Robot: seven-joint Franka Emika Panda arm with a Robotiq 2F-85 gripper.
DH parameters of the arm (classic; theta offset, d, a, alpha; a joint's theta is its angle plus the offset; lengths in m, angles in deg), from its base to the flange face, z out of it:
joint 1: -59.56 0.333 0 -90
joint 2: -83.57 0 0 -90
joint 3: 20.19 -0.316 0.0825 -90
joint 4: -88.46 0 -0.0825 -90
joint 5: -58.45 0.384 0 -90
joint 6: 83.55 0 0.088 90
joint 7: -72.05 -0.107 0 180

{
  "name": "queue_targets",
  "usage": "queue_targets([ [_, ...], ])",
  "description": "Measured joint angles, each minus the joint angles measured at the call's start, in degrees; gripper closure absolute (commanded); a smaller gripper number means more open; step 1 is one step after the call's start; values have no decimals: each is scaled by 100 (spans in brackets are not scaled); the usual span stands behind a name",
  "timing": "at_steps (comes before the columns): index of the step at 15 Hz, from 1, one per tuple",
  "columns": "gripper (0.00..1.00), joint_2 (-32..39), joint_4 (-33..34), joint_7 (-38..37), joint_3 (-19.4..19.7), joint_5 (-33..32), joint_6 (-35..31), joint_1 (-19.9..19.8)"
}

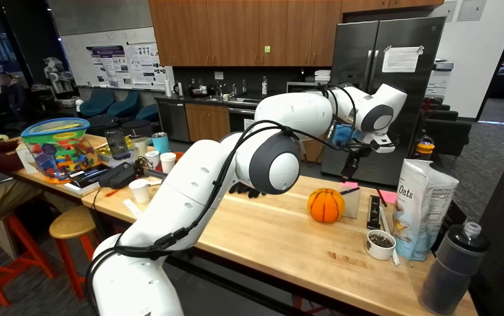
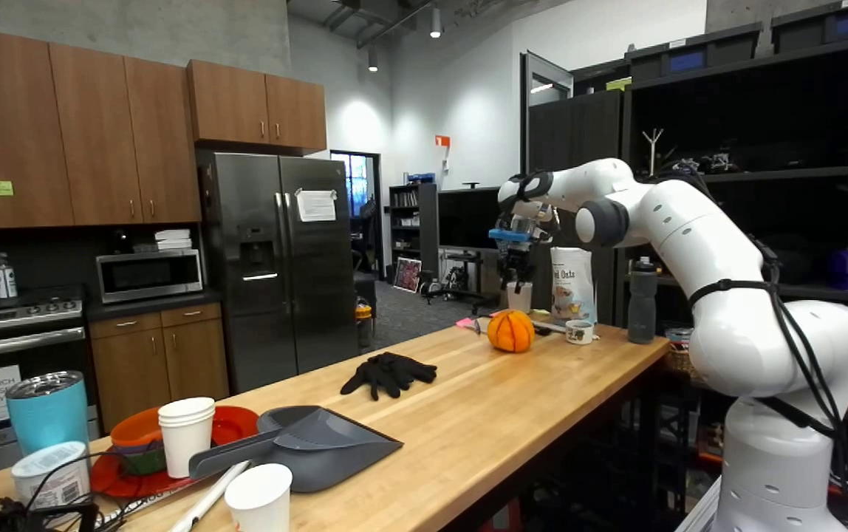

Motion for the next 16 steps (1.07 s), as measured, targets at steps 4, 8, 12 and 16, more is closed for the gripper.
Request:
queue_targets([
  [4,1,137,292,-168,-5,-128,648,-70],
  [8,0,318,454,-171,0,-137,854,-119],
  [12,0,482,456,-140,8,-138,857,-123],
  [16,0,535,454,-106,20,-138,857,-169],
])
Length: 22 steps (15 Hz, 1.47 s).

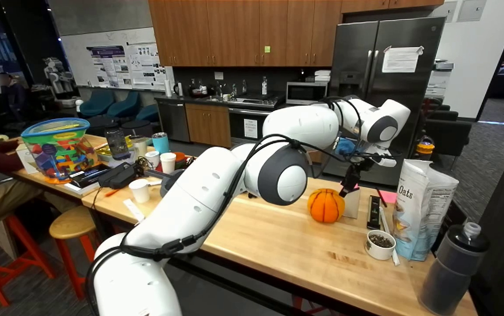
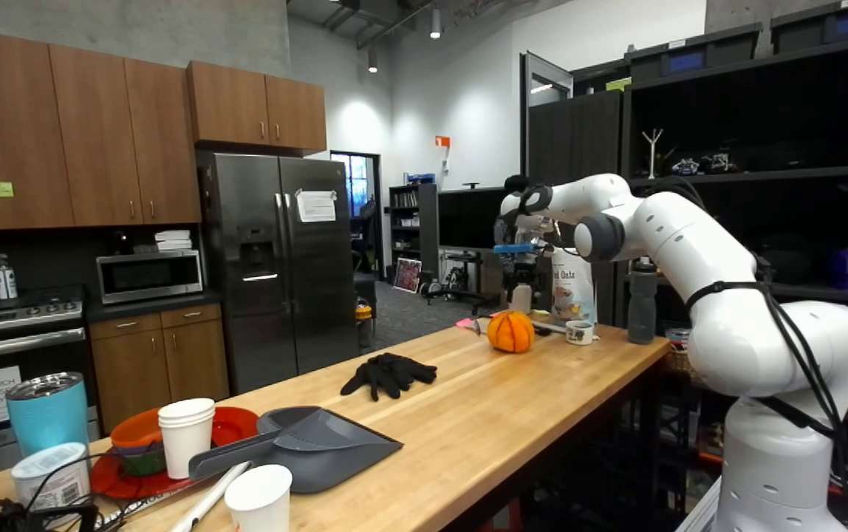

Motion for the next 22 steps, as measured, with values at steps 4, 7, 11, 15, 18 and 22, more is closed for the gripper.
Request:
queue_targets([
  [4,0,2,1,10,3,0,11,-78],
  [7,0,44,4,47,3,0,231,-131],
  [11,0,217,67,89,-3,-34,425,-152],
  [15,1,466,305,74,-7,-250,486,-198],
  [18,27,527,434,108,29,-306,483,-227],
  [22,57,527,624,357,42,-314,456,-237],
])
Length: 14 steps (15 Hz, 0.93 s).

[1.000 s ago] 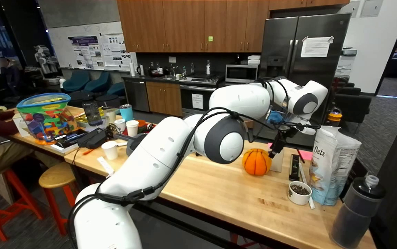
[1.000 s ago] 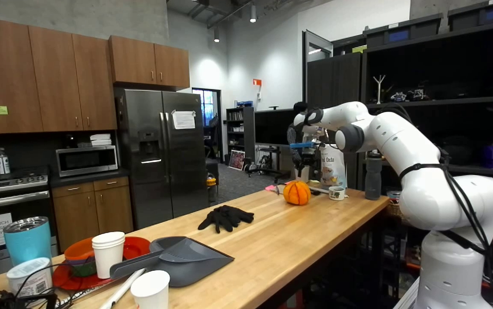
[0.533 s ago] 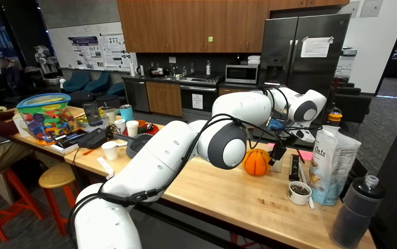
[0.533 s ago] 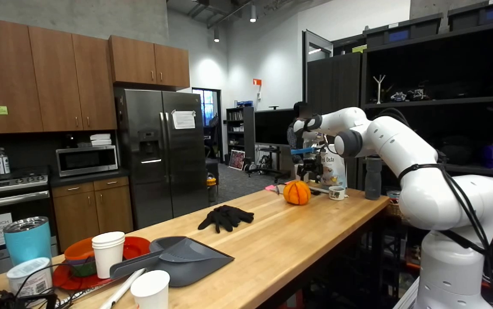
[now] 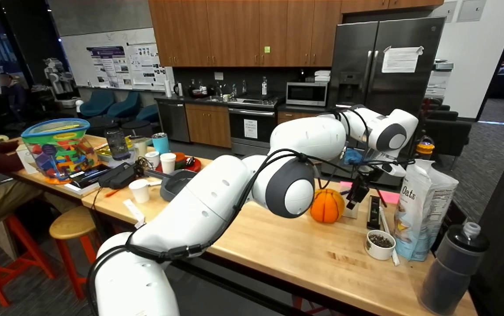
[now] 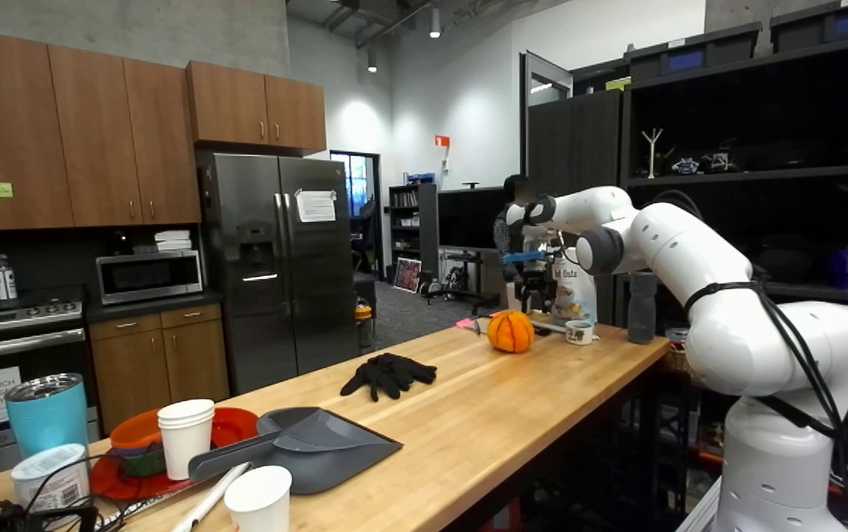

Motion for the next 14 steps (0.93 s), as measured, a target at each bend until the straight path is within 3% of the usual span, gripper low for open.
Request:
queue_targets([
  [4,88,0,126,234,0,0,-150,22],
  [6,99,5,142,215,6,-20,-257,48],
  [14,100,128,157,-18,94,-443,-505,334],
])
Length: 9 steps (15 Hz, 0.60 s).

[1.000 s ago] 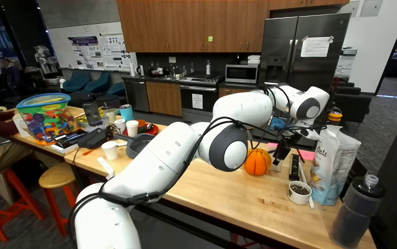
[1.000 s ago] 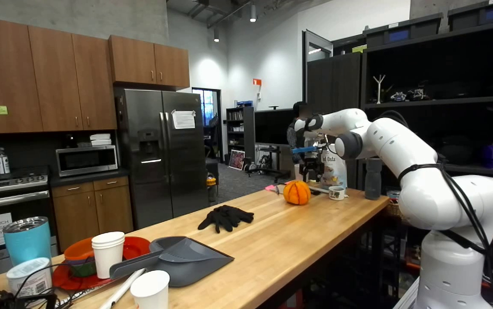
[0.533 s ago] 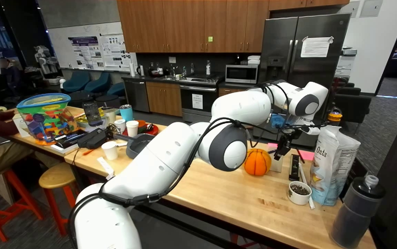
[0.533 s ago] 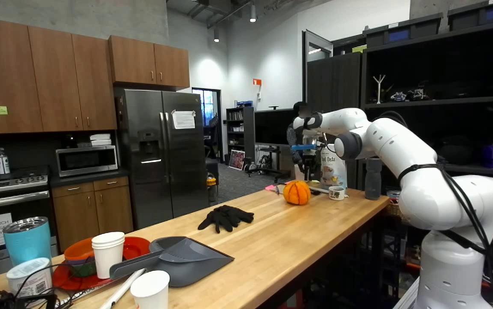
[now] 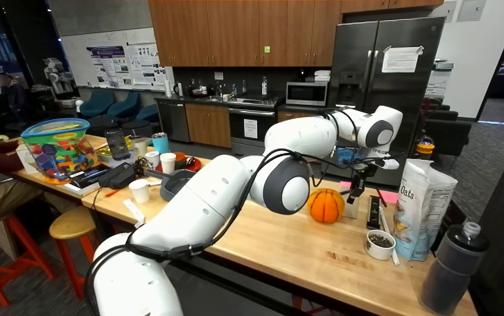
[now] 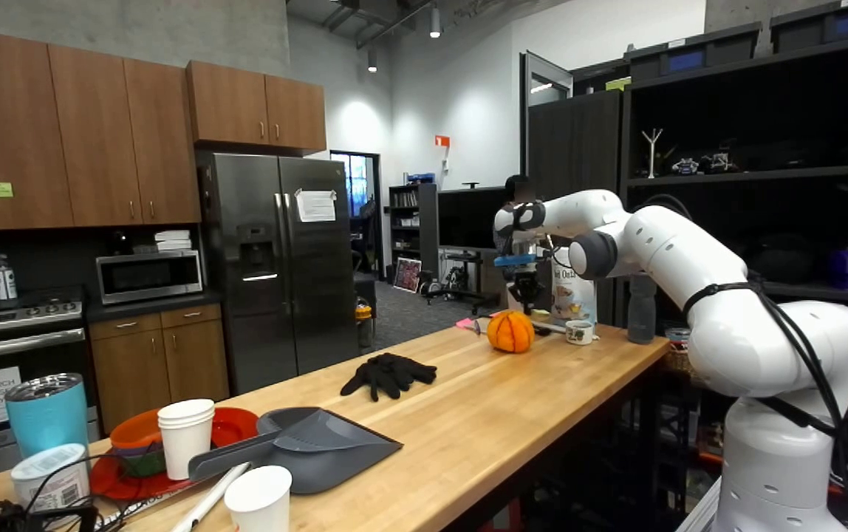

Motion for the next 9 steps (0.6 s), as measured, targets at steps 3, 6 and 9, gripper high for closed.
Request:
queue_targets([
  [3,100,0,38,0,7,-123,-129,138],
  [6,100,-2,119,2,11,-219,-237,256],
  [9,100,1,147,-27,35,-283,-228,291],
])
